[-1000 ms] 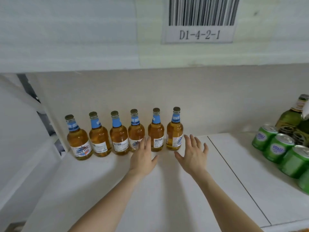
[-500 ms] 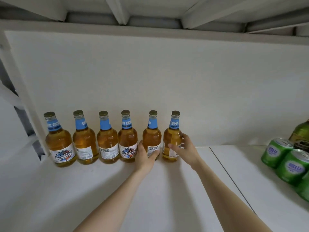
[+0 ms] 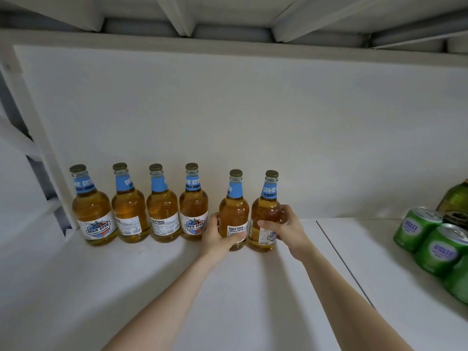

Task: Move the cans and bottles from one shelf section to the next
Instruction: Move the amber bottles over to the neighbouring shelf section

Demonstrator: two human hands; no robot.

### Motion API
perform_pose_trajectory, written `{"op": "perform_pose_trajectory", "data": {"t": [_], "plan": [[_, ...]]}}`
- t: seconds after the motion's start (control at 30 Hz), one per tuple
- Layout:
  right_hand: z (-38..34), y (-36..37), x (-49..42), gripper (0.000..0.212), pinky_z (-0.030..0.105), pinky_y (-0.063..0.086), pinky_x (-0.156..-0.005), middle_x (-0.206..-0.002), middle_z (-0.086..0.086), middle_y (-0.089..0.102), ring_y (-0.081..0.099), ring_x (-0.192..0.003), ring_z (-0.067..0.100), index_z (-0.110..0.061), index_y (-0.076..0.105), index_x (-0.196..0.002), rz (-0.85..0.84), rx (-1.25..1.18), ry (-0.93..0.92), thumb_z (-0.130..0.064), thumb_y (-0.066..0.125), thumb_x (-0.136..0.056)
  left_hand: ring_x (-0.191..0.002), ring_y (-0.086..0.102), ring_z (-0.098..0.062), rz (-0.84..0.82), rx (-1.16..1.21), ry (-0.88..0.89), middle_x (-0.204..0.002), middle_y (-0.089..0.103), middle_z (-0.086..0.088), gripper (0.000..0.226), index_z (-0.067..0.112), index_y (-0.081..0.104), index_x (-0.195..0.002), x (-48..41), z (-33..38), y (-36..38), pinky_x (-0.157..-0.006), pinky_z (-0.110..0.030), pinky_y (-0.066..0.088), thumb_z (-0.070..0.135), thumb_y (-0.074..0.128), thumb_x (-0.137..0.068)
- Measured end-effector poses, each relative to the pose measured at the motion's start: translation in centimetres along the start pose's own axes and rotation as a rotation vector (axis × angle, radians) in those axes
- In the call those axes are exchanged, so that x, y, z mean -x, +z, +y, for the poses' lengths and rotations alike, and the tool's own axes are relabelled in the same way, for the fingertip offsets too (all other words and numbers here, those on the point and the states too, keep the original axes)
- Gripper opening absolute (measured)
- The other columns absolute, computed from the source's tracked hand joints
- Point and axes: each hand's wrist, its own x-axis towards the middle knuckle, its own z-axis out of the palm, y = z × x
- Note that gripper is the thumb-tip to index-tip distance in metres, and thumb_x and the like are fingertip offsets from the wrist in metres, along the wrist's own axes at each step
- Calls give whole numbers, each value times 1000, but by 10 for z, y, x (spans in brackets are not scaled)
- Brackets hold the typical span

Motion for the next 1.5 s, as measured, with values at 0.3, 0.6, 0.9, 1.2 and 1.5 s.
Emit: {"op": "perform_pose_trajectory", "data": {"t": [0.3,0.6,0.9,1.2,1.5], "plan": [[-8,-2,74,43,28,57,-61,-109,3,75,75,-87,16,-20,60,-121,13,-190,119,-13,77,-81,-106,61,-6,-135,-1,-120,-114,65,18,91,45,54,-114,55,13,-41,-89,-33,52,51,93,-32],[-12,5,138,41,33,53,-66,-105,3,74,72,-87,17,-23,61,-117,126,-214,263,-23,79,-79,-94,72,-9,-148,143,-232,-104,76,7,76,29,65,-113,121,21,-64,-79,-28,57,28,95,-44],[-24,-7,196,54,40,53,-77,-116,8,69,67,-103,27,-20,56,-129,157,-252,283,-29,77,-80,-101,69,-12,-236,101,-252,-100,76,13,56,34,67,-107,173,35,-62,-81,-33,56,27,93,-58],[-38,-59,240,58,40,53,-76,-115,7,69,66,-103,27,-20,55,-130,175,-246,257,-30,79,-78,-98,64,-5,-274,71,-214,-103,70,18,51,37,63,-107,214,71,-18,-71,-25,53,27,90,-66],[-52,-168,294,54,37,52,-71,-111,6,70,67,-98,23,-21,55,-127,179,-184,240,-26,78,-79,-94,71,-9,-292,94,-214,-97,75,14,71,36,66,-105,271,103,79,-80,-34,58,41,93,-40]]}}
